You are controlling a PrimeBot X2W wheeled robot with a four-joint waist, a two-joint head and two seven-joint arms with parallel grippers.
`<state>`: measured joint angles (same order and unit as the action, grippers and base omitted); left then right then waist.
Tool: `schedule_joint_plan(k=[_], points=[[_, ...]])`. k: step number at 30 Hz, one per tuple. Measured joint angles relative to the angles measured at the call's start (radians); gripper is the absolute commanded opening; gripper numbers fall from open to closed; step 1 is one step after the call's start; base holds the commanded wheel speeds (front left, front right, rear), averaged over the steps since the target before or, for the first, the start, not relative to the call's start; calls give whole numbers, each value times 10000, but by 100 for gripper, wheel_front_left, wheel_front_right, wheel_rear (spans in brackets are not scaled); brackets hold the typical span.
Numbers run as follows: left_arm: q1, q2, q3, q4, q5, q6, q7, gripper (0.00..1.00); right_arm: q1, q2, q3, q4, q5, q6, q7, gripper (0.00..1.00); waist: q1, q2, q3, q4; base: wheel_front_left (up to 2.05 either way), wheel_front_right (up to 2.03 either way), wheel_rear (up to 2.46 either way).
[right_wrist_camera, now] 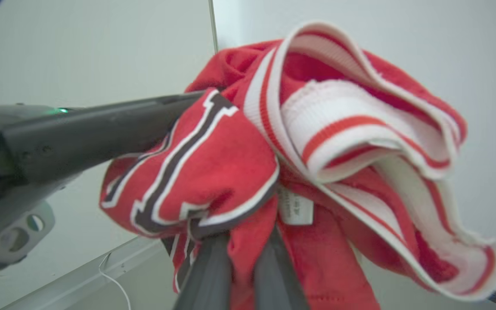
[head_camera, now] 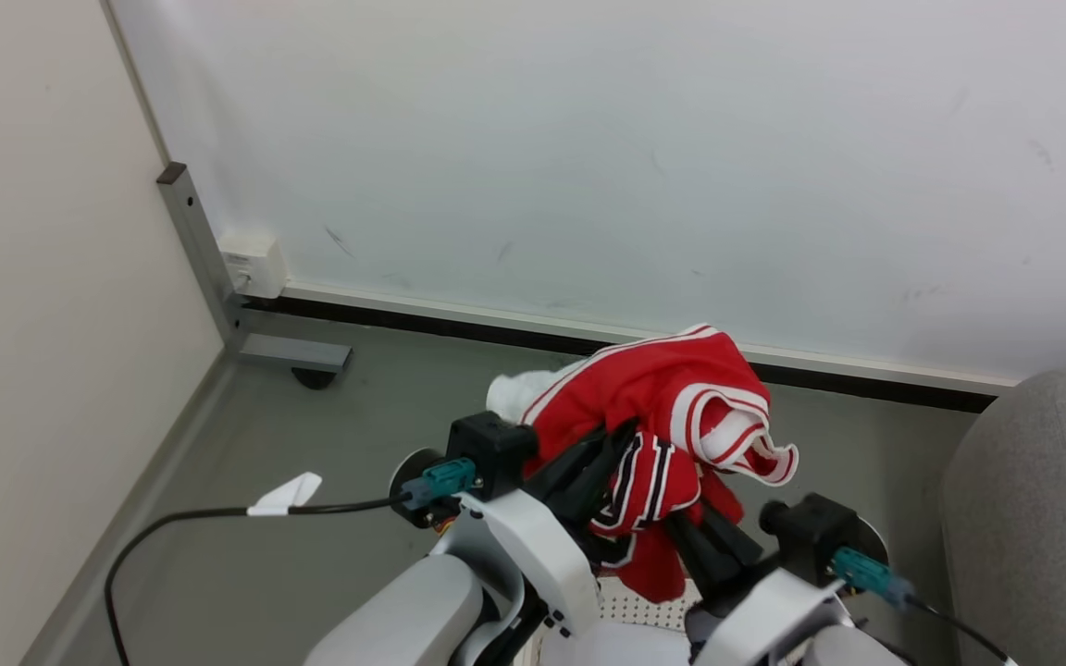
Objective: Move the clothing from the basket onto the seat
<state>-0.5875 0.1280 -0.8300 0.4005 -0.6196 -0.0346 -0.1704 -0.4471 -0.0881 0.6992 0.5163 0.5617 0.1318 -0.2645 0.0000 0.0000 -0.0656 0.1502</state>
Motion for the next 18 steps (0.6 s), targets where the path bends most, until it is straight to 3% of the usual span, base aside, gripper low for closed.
schedule_joint_plan(k=[5,6,7,8,9,18], points=[[44,-4,-19,42,-10,52,-69,0,1019,-274,-625,-865,-205,0,-2,0,0,0,44,-11,0,0,0],[66,8,-31,46,-10,90,-73,6,1148,-303,-773,-1058,-284,0,0,0,0,0,63,-46,0,0,0],[88,15,-38,38,-12,92,-82,38,1252,-324,-963,-1223,-345,0,0,0,0,0,78,-91,0,0,0],[118,19,-42,15,-21,92,-88,82,1330,-339,-1104,-1375,-391,0,0,0,0,0,94,-144,0,0,0],[144,21,-42,-25,-50,90,-121,100,1422,-347,-1267,-1524,-456,0,0,0,0,0,110,-209,0,0,0],[490,364,161,-665,-102,234,-458,100,1512,-779,-1996,-2263,-683,0,2,0,0,1,264,-1264,0,0,0]])
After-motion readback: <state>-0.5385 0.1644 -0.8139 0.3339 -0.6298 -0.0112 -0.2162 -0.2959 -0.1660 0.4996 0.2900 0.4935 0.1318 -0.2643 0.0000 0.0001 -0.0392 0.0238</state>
